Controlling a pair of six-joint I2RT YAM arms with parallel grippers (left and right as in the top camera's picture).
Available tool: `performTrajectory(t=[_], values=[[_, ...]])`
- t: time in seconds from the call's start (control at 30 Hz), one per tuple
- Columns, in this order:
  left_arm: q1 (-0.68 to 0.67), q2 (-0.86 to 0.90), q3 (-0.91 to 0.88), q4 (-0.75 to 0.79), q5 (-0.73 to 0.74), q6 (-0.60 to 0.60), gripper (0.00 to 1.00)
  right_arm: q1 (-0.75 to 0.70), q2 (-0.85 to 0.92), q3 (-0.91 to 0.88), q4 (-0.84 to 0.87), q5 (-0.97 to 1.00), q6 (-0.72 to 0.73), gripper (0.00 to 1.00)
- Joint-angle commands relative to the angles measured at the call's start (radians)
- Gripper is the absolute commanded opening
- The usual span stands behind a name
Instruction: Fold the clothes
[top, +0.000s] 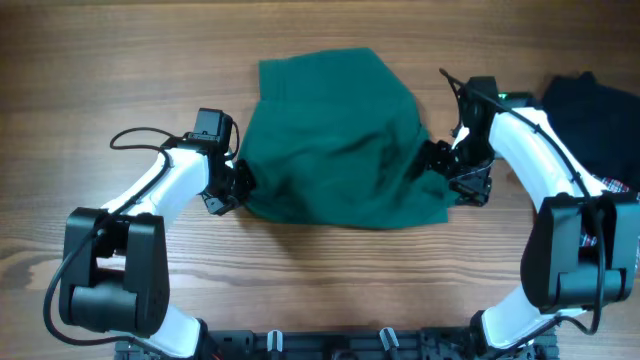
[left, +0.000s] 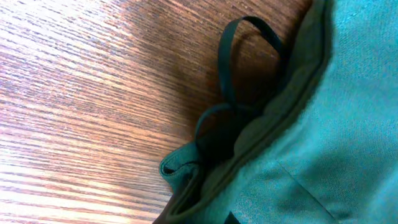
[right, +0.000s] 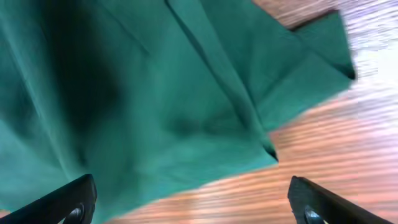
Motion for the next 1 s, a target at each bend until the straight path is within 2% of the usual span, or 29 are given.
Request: performTrajectory(t=[0.0, 0.2, 0.33, 0.67, 0.9, 0.97], values=[[0.005, 0.01, -0.009, 0.005, 0.01, 0.001, 0.04, -0.004, -0.02, -0.069, 0.05, -0.049, 0.021, 1.0], [0.005, 0.01, -0.008, 0.005, 0.015, 0.001, 0.04, -0.004, -0.02, -0.15, 0.15, -0.085, 0.02, 1.0], [0.005, 0.01, -0.008, 0.005, 0.025, 0.001, 0.04, -0.005, -0.02, -0.195, 0.194, -0.026, 0.018, 1.0], [0.005, 0.01, -0.009, 0.005, 0.024, 0.005, 0.04, -0.005, -0.02, -0.196, 0.277, 0.008, -0.047, 1.0], [0.005, 0.01, -0.008, 0.005, 0.024, 0.005, 0.04, -0.005, -0.02, -0.196, 0.284, -0.2, -0.15, 0.99], [0.005, 0.01, -0.009, 0.005, 0.024, 0.005, 0.04, -0.005, -0.02, -0.196, 0.275, -0.214, -0.146, 0.92]])
